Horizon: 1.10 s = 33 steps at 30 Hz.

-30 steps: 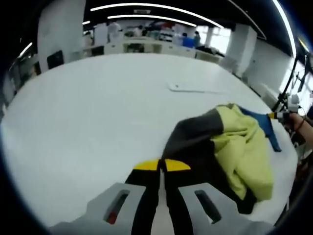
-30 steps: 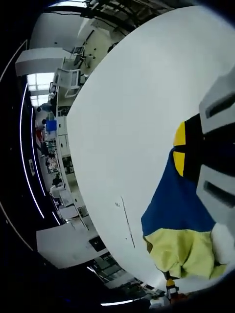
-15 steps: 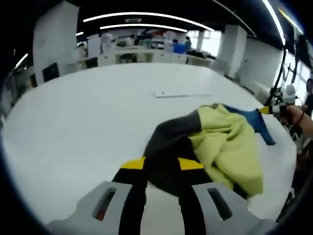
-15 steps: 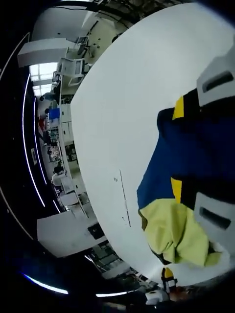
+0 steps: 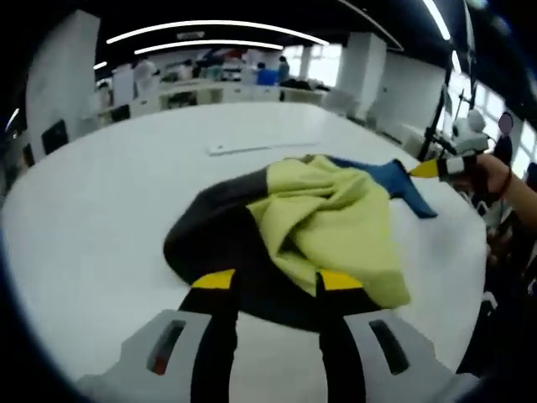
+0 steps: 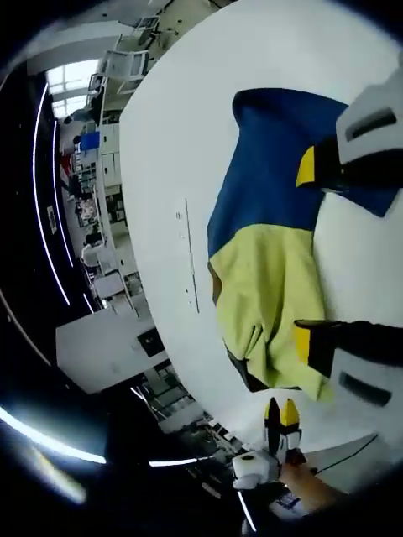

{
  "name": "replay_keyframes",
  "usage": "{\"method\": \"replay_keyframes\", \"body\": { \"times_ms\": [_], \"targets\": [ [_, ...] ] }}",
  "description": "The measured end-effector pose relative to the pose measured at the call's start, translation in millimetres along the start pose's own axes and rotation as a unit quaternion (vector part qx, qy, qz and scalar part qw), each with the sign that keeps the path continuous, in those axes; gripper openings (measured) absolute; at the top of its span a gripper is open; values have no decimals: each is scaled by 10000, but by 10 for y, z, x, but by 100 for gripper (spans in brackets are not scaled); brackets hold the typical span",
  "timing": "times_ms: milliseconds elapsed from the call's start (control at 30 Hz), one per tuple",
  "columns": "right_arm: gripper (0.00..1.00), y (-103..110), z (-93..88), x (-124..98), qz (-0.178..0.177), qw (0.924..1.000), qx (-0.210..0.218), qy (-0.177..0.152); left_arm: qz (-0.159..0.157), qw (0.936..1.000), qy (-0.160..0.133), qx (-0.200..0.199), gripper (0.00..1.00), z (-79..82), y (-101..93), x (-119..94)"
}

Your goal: Fold the garment on the visible template until the final outline fits inside the template.

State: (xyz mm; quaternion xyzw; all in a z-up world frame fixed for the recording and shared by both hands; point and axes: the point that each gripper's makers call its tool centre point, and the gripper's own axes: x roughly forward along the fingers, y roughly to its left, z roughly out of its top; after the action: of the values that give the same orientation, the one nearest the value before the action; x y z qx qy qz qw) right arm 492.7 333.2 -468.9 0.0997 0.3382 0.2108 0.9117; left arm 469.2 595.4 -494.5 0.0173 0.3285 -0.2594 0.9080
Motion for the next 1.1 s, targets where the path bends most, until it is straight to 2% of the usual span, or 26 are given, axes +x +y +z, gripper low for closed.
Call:
{"method": "replay_keyframes", "body": {
  "times_ms": [167,233,500,633,900,1100],
  "targets": [
    [59,318,-172,-2,393,9991,-101,132,-41,10000,57,-49,31,-82,-81,49],
    [57,439,-242,5,546,9980,-263,200,-66,9999,47,-117,30,-97,-117,84],
    [47,773,-505,66,833,9941,-593,368,-1,9997,79,-239,24,-176,-187,195],
    [45,1015,-713,116,1137,9869,-1002,559,53,9996,106,-274,20,-196,-220,246],
    [36,1405,-921,216,1496,9821,-988,576,136,9992,134,-361,14,-224,-245,288],
    [32,1563,-1023,304,1580,9803,-1023,605,220,9989,139,-401,11,-248,-251,291]
  ]
}}
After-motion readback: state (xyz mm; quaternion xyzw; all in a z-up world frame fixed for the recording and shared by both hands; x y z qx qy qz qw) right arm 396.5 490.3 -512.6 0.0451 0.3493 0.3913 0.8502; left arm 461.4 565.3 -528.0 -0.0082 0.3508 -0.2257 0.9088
